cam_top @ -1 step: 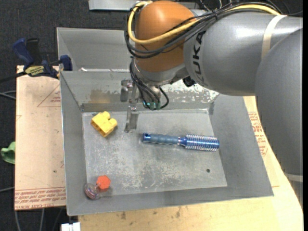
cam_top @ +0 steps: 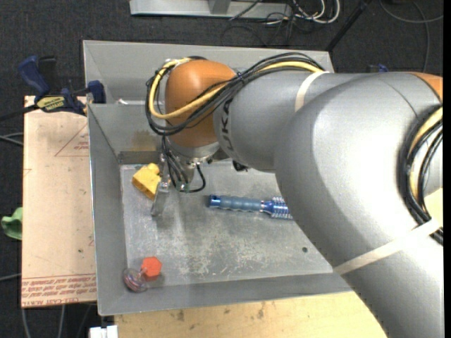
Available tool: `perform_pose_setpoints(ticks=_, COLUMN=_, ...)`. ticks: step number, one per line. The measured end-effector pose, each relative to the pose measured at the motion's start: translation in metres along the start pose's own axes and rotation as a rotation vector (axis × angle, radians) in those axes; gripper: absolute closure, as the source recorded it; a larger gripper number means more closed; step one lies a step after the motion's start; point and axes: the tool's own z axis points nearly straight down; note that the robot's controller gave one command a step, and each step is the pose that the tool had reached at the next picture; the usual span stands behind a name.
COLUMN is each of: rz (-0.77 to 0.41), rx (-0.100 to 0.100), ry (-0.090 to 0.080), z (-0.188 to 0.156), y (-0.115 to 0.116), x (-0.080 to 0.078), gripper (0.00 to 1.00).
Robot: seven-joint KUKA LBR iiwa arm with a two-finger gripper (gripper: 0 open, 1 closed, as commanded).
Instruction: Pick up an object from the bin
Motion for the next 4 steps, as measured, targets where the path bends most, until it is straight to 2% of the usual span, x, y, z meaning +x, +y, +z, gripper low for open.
perform_pose_setpoints(ticks=1, rz=-0.002, rx=-0.005, ry=-0.008, z=-0.036, y=0.019, x=0.015, gripper=0.0)
perform_pose_setpoints(ticks=2, rz=0.174, rx=-0.003, ry=-0.006, z=-0.034, y=0.012, x=0.009, gripper=0.0)
perform_pose_setpoints(ticks=3, rz=0.253, rx=-0.002, ry=-0.003, z=-0.003, y=0.007, x=0.006, gripper=0.0)
perform_pose_setpoints(ticks=4, rz=0.251, rx=-0.003, ry=-0.005, z=-0.003, y=0.007, x=0.006, gripper=0.0)
